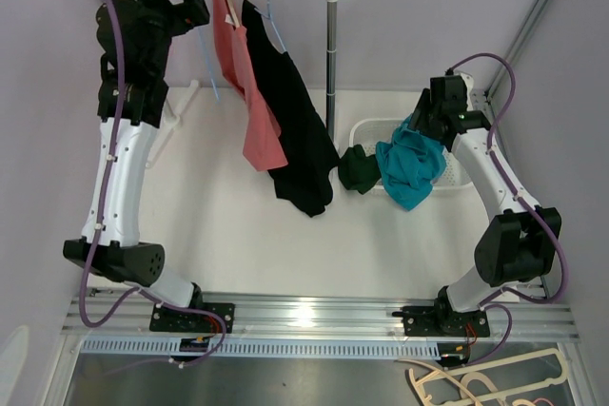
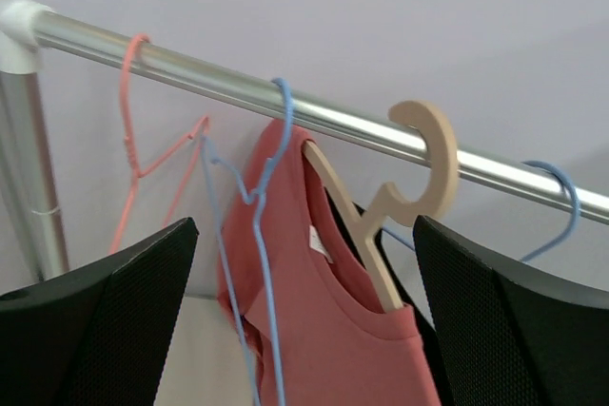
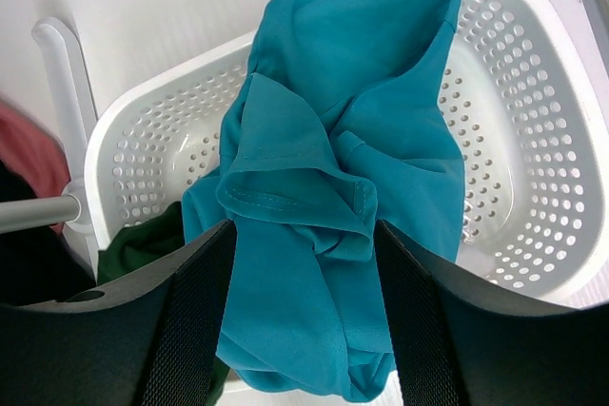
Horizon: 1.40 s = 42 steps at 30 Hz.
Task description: Remove the t-shirt from the hanger
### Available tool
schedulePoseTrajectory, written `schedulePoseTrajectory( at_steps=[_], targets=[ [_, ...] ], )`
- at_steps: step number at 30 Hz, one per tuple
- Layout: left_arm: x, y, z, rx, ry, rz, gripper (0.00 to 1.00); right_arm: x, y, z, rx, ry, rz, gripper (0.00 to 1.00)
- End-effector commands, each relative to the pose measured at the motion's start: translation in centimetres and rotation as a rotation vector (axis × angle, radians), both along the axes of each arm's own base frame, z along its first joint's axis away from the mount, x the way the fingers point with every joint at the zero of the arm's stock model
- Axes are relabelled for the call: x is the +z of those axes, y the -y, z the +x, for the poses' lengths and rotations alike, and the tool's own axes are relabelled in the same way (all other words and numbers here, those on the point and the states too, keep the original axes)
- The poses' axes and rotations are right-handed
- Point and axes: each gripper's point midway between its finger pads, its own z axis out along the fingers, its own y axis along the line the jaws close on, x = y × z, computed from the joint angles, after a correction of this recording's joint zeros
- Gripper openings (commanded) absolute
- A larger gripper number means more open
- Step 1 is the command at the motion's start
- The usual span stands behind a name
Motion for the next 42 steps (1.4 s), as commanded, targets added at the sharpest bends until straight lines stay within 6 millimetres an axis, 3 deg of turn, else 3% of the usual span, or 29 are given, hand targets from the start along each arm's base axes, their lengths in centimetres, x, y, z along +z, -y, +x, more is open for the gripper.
schedulePoseTrajectory(
  at_steps=[1, 2, 7, 10, 11, 13, 14, 17, 22, 24, 26, 31, 34, 37, 41, 42],
  targets=[
    [0.6, 2.9, -0.4, -0.047, 0.0, -0.001, 0.99, 2.1, -0.2, 0.2, 0.004, 0.072, 0.025, 0.64],
    [0.5, 3.1, -0.3, -0.023, 0.002, 0.022, 0.95, 2.0, -0.2, 0.1, 0.004, 0.07, 0.025, 0.65],
    [0.4, 6.5, -0.7, -0.077, 0.006, 0.03, 0.99, 1.7, -0.3, 0.0, 0.008, 0.068, 0.025, 0.65],
    [0.5, 8.0, -0.4, -0.081, 0.012, 0.048, 1.0, 1.7, -0.2, 0.0, 0.01, 0.069, 0.025, 0.65],
    [-0.2, 8.4, 0.5, -0.075, -0.004, 0.068, 0.99, 1.7, -0.3, -0.1, 0.013, 0.067, 0.024, 0.65],
    [0.4, 8.3, 0.8, -0.055, 0.004, 0.062, 0.98, 2.1, -0.2, -0.2, 0.012, 0.076, 0.025, 0.65],
    [-0.6, 8.6, 1.9, -0.046, -0.017, 0.078, 0.93, 2.2, -0.1, -0.3, 0.012, 0.08, 0.025, 0.65],
    [-0.3, 8.4, 3.0, -0.014, -0.002, 0.098, 0.83, 3.3, 0.0, -0.7, 0.013, 0.104, 0.032, 0.65],
    [-1.1, 8.0, 6.3, 0.074, -0.011, 0.129, 0.79, 5.9, 0.1, -1.5, 0.02, 0.163, 0.04, 0.66],
    [-1.5, 8.2, 7.2, 0.084, -0.011, 0.153, 0.72, 6.7, 0.3, -1.8, 0.018, 0.181, 0.041, 0.66],
    [-1.2, 8.1, 7.5, 0.093, 0.01, 0.148, 0.56, 7.3, 0.4, -2.1, 0.019, 0.195, 0.041, 0.68],
    [-1.5, 8.0, 8.4, 0.116, 0.019, 0.178, 0.47, 7.5, 0.6, -2.1, 0.018, 0.197, 0.045, 0.68],
    [-1.1, 7.7, 8.4, 0.122, 0.031, 0.193, 0.03, 7.5, 0.5, -2.2, 0.025, 0.197, 0.049, 0.68],
    [0.2, 7.6, 7.8, 0.116, 0.059, 0.199, 0.01, 7.7, 0.4, -2.1, 0.027, 0.203, 0.054, 0.68],
    [3.8, 7.1, 5.6, 0.11, 0.151, 0.191, 0.01, 7.8, 0.1, -1.9, 0.036, 0.206, 0.066, 0.68],
    [5.6, 6.8, 4.3, 0.106, 0.2, 0.184, 0.01, 7.9, 0.0, -1.9, 0.039, 0.208, 0.07, 0.68]
  ],
)
